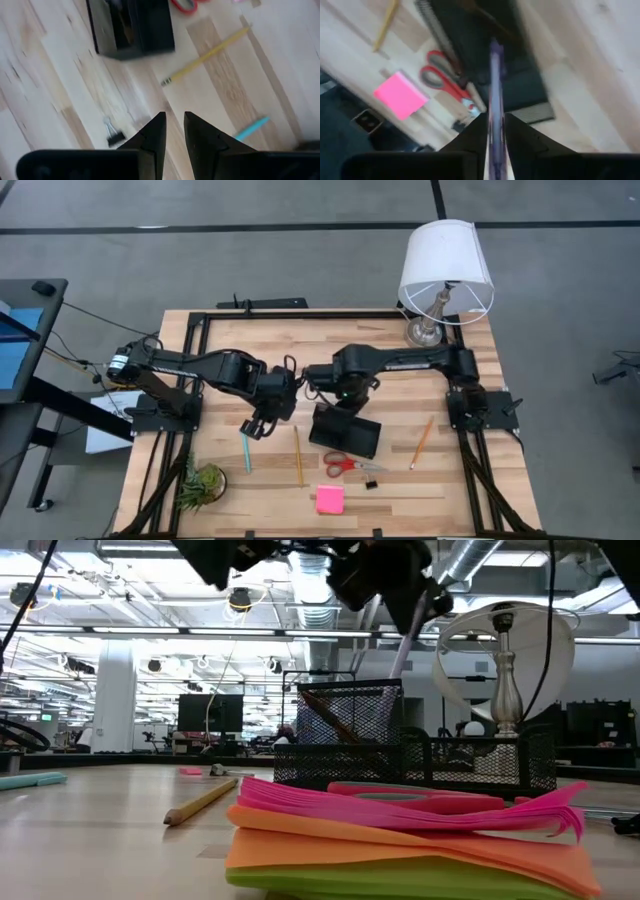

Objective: Pick and place office supplies into organizer
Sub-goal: Put the pink pen into the desk organizer, then put the left yellow pencil into the desk organizer

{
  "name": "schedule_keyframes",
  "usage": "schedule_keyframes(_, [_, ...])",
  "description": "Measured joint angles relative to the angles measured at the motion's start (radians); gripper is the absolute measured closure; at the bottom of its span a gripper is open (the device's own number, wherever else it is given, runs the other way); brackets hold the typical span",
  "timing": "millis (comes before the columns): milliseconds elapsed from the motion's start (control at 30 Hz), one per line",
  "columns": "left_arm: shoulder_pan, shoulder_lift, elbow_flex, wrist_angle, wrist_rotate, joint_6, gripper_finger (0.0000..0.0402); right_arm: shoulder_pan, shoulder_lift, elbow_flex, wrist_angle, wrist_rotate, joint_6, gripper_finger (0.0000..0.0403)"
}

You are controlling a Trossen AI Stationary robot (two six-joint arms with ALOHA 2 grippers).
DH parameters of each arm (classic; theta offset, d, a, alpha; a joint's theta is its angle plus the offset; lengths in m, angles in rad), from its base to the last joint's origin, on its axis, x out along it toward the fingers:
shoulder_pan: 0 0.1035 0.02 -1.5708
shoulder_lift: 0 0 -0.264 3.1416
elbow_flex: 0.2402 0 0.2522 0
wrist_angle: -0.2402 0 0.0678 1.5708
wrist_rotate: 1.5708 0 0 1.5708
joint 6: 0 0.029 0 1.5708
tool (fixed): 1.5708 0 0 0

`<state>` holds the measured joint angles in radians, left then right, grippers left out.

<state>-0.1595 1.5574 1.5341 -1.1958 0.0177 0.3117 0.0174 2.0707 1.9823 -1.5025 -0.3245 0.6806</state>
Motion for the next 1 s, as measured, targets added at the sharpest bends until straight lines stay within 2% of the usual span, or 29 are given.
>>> schedule_keyframes(133, [-0.001,0.000,0.000,-0.059,0.000,-0.030,0.0341,-0.006,0.041,0.046,0.003,-0.040,-0.062,0.0325])
schedule_keyframes(333, [-0.009,0.000,0.000,-0.066,0.001,-0.042,0.0341,-0.006,0.046,0.056,-0.005,-0.037,-0.112,0.0316])
schedule_keyframes(467, [-0.025,0.000,0.000,-0.062,0.001,-0.073,0.0341,-0.004,0.021,0.056,-0.077,-0.012,-0.186,0.0322])
schedule_keyframes(633, [-0.080,-0.028,0.001,-0.089,-0.053,-0.172,0.0341,0.032,-0.095,0.055,-0.068,0.232,-0.245,0.0330])
schedule_keyframes(767, [-0.173,-0.086,-0.029,-0.075,-0.187,-0.280,0.0341,0.124,-0.235,0.038,-0.012,0.629,-0.184,0.0331])
schedule_keyframes(800, [-0.202,-0.112,-0.054,-0.065,-0.219,-0.309,0.0341,0.154,-0.265,0.027,0.000,0.697,-0.174,0.0331])
schedule_keyframes(900, [-0.280,-0.209,-0.162,0.049,-0.344,-0.399,0.0341,0.242,-0.354,-0.034,0.082,0.775,-0.166,0.0331])
schedule_keyframes(1000, [-0.341,-0.344,-0.331,0.192,-0.515,-0.483,0.0341,0.325,-0.435,-0.118,0.180,0.824,-0.162,0.0331])
